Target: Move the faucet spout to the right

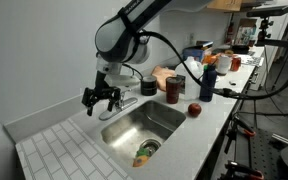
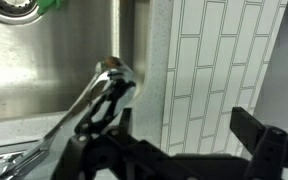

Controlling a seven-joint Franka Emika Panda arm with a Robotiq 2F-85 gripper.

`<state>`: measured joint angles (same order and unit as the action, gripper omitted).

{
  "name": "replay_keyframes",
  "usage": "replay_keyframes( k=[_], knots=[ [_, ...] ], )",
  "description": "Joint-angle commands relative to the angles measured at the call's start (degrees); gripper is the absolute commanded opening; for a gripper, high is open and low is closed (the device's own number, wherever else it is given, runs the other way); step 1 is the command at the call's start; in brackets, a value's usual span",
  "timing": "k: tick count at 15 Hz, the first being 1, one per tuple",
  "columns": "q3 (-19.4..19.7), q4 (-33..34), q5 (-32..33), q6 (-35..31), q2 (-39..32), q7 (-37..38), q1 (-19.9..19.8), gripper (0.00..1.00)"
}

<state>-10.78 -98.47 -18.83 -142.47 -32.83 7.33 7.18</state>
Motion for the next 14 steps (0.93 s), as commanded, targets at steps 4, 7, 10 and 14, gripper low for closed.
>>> replay_keyframes(
  k=[4, 7, 10, 14],
  knots=[
    [0.5, -15.3, -1.2, -3.7, 9.3, 0.3, -0.7, 1.00],
    [0.9, -19.1, -1.4, -5.8, 11.6, 0.1, -1.2, 1.00],
    [2.1, -22.1, -0.6, -8.1, 13.5, 0.3, -1.7, 1.00],
    [4.7, -23.6, 0.4, -9.1, 14.7, 0.4, -2.8, 1.00]
  ],
)
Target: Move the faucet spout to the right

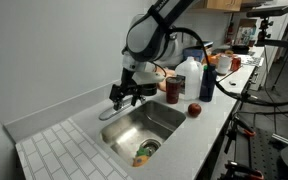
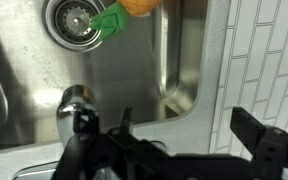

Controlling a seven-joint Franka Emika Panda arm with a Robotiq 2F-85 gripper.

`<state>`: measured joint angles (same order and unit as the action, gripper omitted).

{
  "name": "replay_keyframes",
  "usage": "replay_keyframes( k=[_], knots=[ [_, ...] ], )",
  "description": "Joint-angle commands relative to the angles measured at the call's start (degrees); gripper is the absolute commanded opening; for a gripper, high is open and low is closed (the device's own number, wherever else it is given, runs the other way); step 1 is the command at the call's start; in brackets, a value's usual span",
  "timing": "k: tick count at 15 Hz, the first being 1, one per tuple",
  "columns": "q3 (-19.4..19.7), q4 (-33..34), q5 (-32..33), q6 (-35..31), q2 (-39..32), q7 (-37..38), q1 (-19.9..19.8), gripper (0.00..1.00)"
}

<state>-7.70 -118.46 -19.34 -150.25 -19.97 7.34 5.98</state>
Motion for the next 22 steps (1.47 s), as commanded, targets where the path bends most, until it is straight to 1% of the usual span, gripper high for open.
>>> replay_keyframes(
  k=[1, 6, 10, 13, 19, 22],
  knots=[
    [2.0, -3.7, 0.7, -1.3, 2.0, 0.2, -1.9, 1.00],
    [1.9, -4.6, -0.9, -0.7, 3.2, -0.7, -3.4, 1.00],
    [1.5, -4.7, -1.9, -0.6, 3.4, -1.1, -3.8, 1.00],
    [1.2, -5.1, -3.1, 2.1, 5.0, -0.7, -3.9, 1.00],
    [2.4, -6.8, 0.7, 9.4, 10.6, 0.1, -2.6, 1.00],
    [3.4, -6.5, 5.2, 9.6, 11.8, 1.2, -2.2, 1.00]
  ],
)
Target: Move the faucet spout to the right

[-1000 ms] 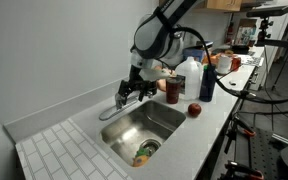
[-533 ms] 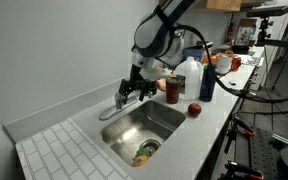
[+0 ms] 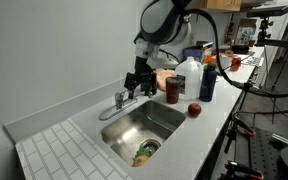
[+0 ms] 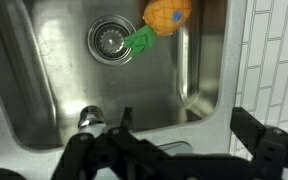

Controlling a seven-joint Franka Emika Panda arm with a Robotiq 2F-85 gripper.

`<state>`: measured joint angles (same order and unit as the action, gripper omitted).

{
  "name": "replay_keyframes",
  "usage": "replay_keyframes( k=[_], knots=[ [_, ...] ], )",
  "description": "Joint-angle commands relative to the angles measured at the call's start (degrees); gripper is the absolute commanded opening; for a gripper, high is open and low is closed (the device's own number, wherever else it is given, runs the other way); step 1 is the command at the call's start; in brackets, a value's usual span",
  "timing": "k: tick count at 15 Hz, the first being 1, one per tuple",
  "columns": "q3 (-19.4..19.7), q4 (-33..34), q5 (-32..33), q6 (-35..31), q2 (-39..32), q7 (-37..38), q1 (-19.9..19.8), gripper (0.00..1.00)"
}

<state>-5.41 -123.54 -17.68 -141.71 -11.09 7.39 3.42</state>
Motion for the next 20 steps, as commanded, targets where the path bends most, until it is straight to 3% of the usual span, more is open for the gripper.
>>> replay_keyframes(
  k=[1, 8, 15, 20],
  knots=[
    [1.4, -1.5, 5.2, 0.2, 2.9, 1.5, 0.5, 1.00],
    [3.2, -1.9, 11.9, -3.4, 1.2, 5.1, 0.6, 1.00],
    [2.8, -2.6, 11.1, -3.6, 1.2, 4.5, 0.3, 1.00],
    [2.1, -3.1, 8.8, -7.4, 0.8, 2.1, -0.1, 1.00]
  ],
)
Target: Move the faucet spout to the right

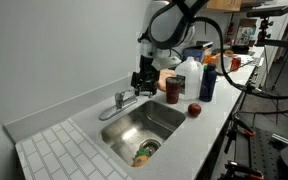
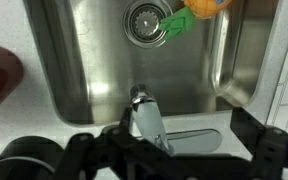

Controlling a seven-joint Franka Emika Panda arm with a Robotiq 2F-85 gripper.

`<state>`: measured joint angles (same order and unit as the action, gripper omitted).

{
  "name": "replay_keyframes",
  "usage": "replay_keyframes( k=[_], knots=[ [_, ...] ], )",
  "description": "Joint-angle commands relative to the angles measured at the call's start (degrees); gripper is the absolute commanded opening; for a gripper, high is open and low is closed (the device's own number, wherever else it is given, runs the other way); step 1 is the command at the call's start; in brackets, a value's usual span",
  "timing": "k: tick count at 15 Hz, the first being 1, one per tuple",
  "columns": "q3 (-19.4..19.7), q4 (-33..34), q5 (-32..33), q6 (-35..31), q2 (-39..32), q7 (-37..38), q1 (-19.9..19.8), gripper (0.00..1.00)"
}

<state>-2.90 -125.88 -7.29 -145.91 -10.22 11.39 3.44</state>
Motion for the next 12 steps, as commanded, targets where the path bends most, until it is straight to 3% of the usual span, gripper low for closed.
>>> replay_keyframes(
  k=[1, 6, 12],
  knots=[
    [-0.6, -0.9, -2.1, -4.3, -0.2, -2.1, -0.2, 1.00],
    [-0.9, -1.3, -2.7, -7.3, -0.6, -1.6, -0.1, 1.00],
    [-0.8, -1.2, -2.8, -6.3, -0.7, -0.8, -0.1, 1.00]
  ],
)
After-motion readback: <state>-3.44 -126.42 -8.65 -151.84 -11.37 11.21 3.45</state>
